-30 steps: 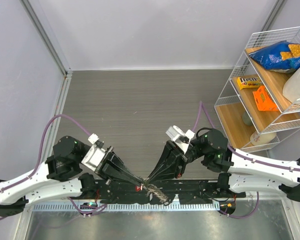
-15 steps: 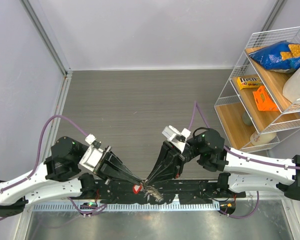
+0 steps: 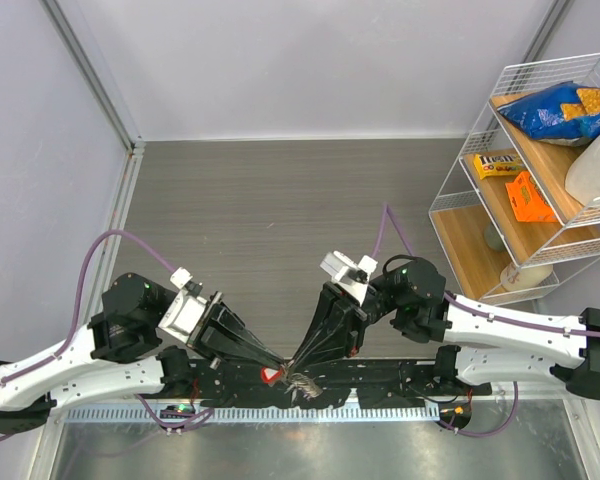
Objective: Put the keys on the keyring
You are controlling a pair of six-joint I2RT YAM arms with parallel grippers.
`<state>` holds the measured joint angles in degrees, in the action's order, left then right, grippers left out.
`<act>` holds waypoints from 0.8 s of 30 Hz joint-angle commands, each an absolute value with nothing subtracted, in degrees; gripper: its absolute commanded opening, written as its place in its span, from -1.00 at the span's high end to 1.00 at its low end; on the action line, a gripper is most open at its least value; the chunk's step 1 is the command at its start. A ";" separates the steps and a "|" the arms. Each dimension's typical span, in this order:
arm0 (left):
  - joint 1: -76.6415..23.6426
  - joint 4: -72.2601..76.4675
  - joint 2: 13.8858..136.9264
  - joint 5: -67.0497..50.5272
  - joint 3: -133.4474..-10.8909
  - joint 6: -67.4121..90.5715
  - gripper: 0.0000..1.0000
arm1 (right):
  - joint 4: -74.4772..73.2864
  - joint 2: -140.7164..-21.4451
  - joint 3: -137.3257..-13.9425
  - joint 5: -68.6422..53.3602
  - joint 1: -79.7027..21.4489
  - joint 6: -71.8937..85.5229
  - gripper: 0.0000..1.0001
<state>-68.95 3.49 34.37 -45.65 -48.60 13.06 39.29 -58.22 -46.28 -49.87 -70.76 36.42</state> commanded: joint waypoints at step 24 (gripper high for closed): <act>-69.08 4.39 34.37 -44.21 -48.78 12.48 1.00 | 55.01 -63.28 -46.49 -52.20 -70.75 44.64 0.89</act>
